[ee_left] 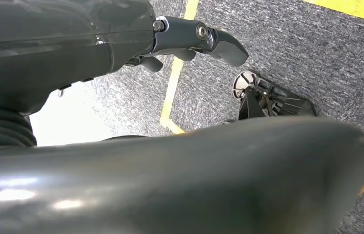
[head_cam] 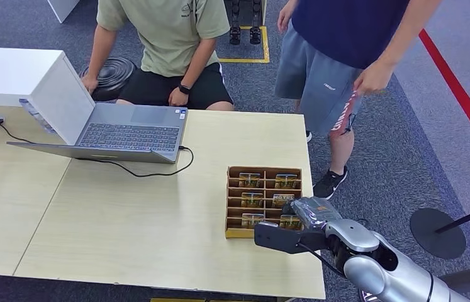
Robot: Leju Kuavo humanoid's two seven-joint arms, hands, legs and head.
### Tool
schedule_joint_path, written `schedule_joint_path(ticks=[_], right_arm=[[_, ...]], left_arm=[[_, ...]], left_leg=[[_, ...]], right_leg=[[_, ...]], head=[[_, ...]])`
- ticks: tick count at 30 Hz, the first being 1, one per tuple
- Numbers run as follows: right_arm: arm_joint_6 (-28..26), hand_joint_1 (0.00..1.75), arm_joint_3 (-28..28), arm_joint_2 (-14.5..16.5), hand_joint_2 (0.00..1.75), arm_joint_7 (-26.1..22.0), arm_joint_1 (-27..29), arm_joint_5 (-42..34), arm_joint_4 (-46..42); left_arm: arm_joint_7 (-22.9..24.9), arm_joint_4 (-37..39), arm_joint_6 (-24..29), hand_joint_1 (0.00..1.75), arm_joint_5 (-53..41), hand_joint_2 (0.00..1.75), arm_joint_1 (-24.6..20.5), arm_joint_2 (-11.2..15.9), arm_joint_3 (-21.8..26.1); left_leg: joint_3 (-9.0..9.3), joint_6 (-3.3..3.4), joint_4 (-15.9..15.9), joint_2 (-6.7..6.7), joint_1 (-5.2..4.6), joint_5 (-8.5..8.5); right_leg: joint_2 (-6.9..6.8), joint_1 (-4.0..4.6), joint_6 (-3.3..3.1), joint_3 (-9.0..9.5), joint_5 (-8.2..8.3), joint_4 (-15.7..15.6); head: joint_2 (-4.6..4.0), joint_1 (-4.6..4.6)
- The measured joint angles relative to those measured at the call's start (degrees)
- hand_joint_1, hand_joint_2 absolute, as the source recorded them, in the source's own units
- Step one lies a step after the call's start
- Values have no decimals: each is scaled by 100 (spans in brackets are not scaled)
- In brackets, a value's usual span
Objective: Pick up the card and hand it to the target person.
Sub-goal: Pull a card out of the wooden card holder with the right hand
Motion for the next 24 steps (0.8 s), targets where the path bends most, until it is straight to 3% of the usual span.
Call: schedule_joint_path(ticks=[24], right_arm=[[-55, 93, 46, 0, 175, -1, -2, -48, 148]], left_arm=[[7, 0, 2, 0, 22, 0, -10, 0, -102]], left_leg=[[0, 0, 0, 0, 0, 0]], right_leg=[[0, 0, 0, 0, 0, 0]], head=[[0, 0]])
